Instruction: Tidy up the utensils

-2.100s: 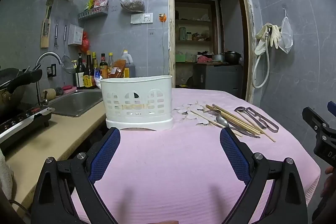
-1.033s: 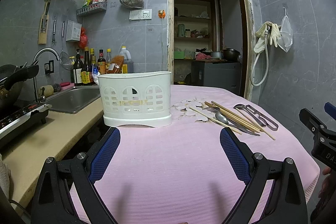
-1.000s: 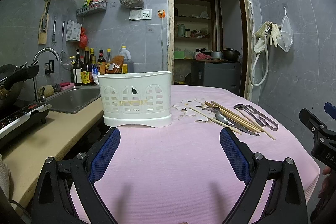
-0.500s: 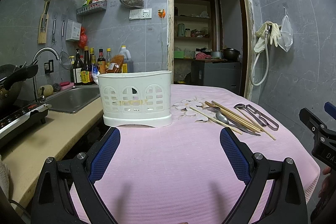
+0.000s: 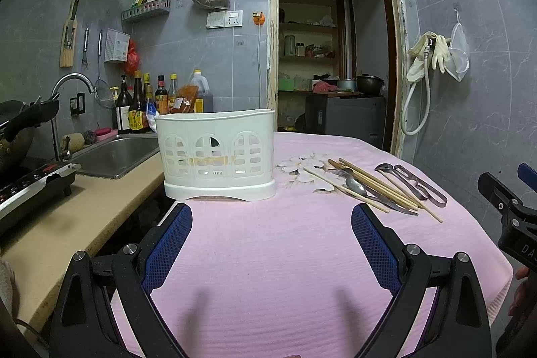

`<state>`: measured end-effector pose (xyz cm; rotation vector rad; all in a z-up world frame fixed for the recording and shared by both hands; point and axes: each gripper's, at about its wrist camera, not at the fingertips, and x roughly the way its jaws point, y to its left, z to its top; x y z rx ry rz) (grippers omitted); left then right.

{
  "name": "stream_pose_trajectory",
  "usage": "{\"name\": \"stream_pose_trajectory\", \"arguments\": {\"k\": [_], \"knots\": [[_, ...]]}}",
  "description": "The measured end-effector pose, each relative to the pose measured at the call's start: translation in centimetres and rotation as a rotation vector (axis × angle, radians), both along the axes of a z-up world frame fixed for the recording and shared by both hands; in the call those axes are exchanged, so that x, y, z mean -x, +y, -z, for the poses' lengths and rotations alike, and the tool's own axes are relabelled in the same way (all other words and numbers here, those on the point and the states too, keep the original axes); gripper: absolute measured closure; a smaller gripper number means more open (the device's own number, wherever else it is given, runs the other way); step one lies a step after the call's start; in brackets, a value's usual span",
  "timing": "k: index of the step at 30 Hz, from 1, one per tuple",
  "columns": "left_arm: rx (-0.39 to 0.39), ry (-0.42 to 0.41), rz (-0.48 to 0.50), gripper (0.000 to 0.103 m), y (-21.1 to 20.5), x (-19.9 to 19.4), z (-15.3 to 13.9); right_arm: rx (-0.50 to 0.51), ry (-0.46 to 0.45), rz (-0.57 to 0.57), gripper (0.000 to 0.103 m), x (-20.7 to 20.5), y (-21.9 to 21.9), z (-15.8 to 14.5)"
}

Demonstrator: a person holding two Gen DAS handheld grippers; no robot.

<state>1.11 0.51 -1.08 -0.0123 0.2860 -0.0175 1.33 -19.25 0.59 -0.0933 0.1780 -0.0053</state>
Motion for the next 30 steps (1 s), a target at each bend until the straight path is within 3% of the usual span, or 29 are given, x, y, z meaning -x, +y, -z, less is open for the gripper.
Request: {"name": "stream_pose_trajectory", "arguments": {"k": [30], "knots": [[-0.003,0.021,-0.001,0.010,0.06,-0.70,0.39,-0.011,0.031,-0.005,0.000,-0.83,-0.15,0.50]]}}
